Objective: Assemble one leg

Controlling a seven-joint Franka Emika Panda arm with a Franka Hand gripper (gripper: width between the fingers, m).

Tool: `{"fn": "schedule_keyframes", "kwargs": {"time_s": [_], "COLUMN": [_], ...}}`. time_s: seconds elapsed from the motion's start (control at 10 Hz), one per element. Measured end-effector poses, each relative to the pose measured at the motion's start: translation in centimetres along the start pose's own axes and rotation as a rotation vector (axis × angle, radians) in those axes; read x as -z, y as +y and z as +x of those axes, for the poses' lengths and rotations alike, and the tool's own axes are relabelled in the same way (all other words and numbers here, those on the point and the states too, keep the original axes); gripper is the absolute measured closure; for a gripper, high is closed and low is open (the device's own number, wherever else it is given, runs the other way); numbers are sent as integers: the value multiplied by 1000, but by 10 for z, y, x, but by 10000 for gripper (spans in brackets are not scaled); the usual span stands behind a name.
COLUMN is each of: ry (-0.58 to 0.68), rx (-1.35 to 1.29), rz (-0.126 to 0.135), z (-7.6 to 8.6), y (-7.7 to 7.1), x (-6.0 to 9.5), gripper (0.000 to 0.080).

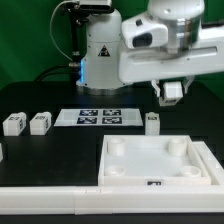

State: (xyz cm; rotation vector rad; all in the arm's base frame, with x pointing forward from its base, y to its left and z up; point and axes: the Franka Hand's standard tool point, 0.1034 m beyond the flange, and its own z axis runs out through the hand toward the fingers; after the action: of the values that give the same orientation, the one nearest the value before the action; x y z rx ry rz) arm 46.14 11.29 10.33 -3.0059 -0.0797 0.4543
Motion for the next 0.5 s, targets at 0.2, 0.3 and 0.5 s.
{"fn": "schedule_keyframes", "kwargs": {"time_s": [0.2, 0.3, 0.5], "ry": [173, 313, 503], "rx": [13, 18, 32], "rz": [-1, -7, -17], "z": [19, 26, 25], "y": [2, 3, 3], "x": [23, 24, 20], "gripper": [508, 508, 508]}}
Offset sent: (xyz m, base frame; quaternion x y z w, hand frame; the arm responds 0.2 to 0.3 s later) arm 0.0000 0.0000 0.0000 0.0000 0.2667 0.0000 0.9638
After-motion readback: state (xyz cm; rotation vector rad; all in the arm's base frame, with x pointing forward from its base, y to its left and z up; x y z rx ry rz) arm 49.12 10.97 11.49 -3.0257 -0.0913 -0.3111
